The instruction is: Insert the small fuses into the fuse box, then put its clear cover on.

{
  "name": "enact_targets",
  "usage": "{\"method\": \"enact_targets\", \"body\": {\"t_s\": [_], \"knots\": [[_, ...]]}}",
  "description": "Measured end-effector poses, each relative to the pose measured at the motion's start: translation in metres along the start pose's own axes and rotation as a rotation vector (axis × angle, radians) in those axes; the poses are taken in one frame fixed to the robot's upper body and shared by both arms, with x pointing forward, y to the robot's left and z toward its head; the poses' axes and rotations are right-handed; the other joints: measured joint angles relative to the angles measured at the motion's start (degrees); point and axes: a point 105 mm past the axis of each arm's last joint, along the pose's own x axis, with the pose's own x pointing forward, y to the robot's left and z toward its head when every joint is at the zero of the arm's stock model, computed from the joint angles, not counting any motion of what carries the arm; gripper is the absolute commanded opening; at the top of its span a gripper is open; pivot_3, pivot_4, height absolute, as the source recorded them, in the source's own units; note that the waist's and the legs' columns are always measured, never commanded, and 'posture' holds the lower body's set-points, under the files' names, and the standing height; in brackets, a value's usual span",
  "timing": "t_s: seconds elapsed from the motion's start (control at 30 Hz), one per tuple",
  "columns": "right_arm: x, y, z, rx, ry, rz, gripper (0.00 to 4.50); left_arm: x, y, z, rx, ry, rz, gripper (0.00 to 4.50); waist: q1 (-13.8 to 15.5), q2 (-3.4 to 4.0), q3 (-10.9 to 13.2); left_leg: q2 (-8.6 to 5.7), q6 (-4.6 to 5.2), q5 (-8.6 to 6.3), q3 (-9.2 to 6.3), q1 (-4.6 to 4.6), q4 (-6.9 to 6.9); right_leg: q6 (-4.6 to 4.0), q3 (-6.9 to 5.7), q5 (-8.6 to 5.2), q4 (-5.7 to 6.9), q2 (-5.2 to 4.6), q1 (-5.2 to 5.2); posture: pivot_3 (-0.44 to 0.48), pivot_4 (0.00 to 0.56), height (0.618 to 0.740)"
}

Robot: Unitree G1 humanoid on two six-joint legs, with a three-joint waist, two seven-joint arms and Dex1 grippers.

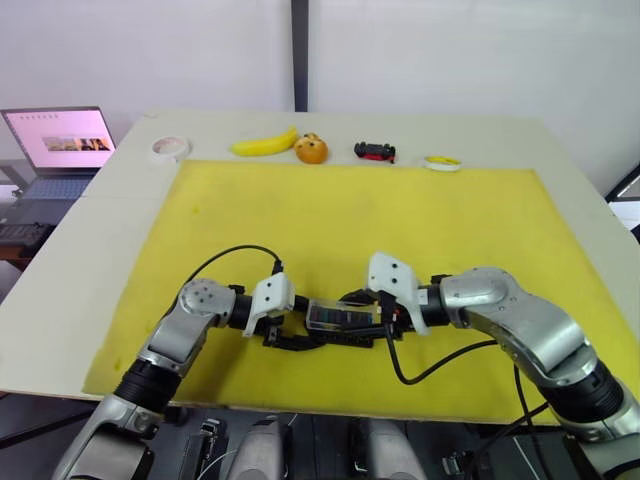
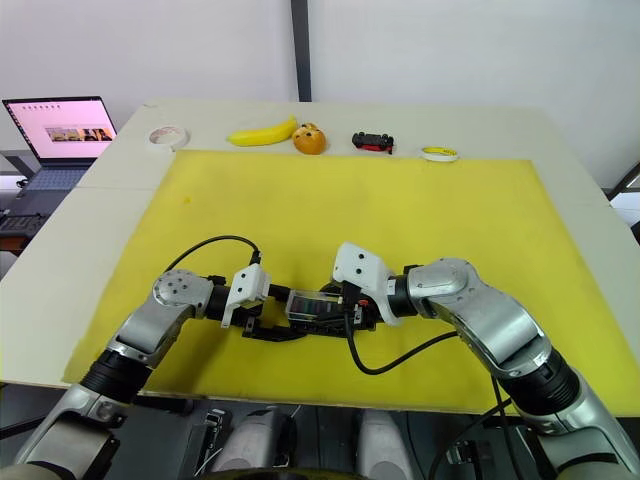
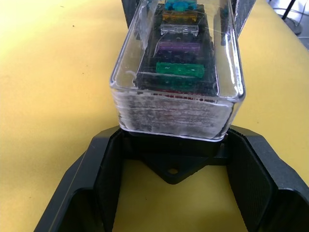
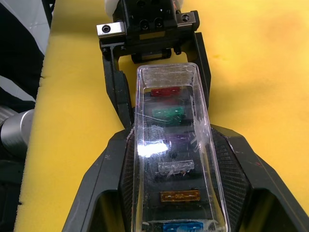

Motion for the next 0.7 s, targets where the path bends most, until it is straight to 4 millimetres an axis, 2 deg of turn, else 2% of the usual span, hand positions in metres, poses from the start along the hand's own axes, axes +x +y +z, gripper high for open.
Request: {"method": "enact_targets", "body": {"t_s": [0.17,0.7], "knots": [[-0.0001,-0.0001,-0.0035,-0.043,0.006,0.005,1.71,0.0003,0.0000,-0.0001,0.001,0.001,0.000,2.54,0.01,0.00,0.00,-0.02,0.00,0.00,0.01,0.01,0.01,0.00,0.00,0.00,0.00,0.00,0.03,0.000,0.150,0.737],[-0.0021,-0.0020,-0.0096,-0.027,-0.019,0.024,1.71,0.0007,-0.0007,-0.0003,0.000,0.000,-0.001,2.54,0.01,-0.01,-0.01,-0.02,0.00,0.00,0.01,0.04,0.01,0.01,0.00,0.00,0.00,0.01,0.06,0.000,0.150,0.737]]}}
